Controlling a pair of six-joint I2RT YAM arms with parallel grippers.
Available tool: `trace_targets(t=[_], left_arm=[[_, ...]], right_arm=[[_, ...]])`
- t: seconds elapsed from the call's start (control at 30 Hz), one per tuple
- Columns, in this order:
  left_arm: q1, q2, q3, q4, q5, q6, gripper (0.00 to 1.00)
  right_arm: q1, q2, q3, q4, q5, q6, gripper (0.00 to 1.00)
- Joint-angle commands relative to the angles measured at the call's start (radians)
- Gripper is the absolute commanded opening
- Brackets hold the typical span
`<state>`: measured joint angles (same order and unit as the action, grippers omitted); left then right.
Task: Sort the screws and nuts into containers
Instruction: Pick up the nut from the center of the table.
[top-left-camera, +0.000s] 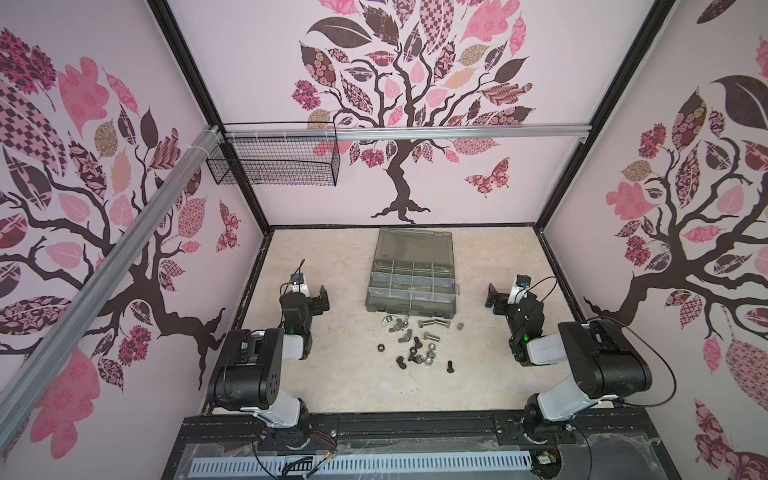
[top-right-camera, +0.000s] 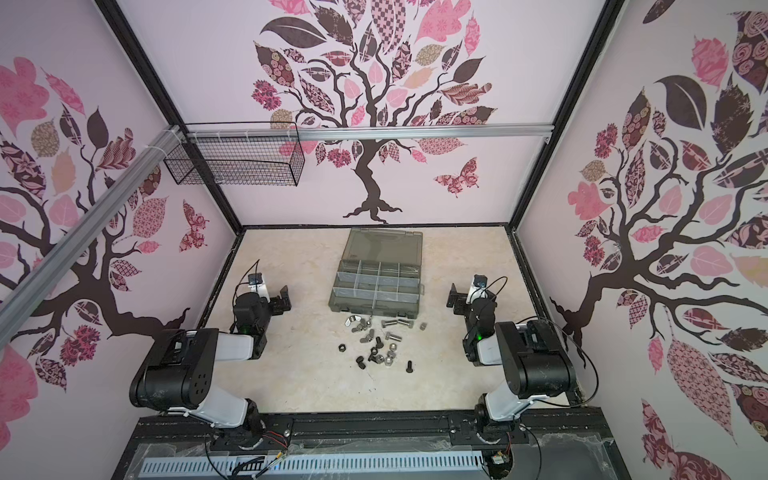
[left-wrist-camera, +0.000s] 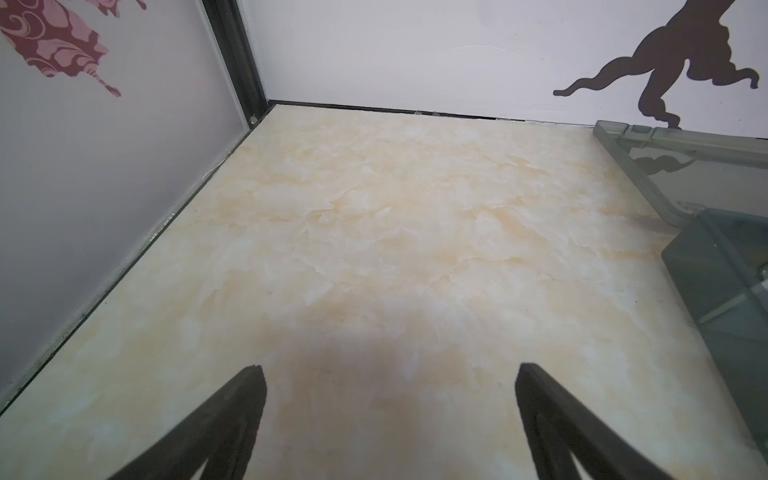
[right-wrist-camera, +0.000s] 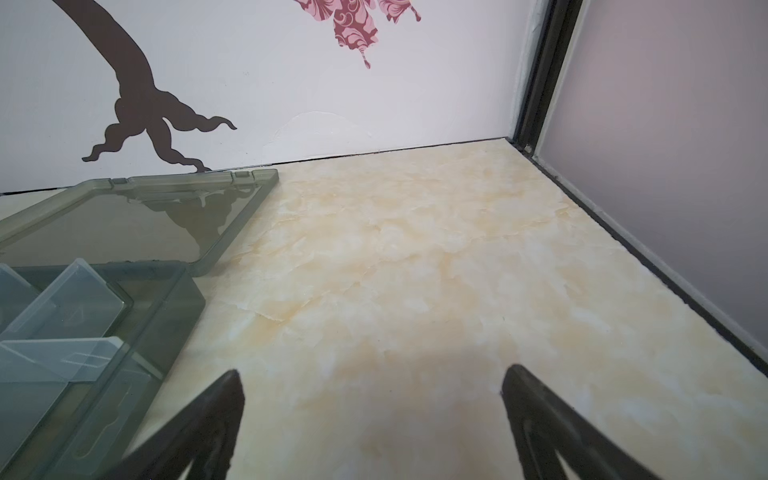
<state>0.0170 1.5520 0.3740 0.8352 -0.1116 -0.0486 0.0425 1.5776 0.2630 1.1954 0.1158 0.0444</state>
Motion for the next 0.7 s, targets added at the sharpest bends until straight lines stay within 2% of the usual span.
trace_targets(t=[0.0, 0.67], left_arm=[[-0.002, 0.01, 0.024, 0.008, -0.005, 0.01, 0.98], [-0.002, 0.015, 0.033, -0.001, -0.005, 0.009, 0.98]], right_arm=[[-0.001, -0.001, 0.015, 0.006, -0.004, -0.006, 1.0], [-0.007, 0.007, 0.025, -0.008, -0.015, 0.0, 0.99]])
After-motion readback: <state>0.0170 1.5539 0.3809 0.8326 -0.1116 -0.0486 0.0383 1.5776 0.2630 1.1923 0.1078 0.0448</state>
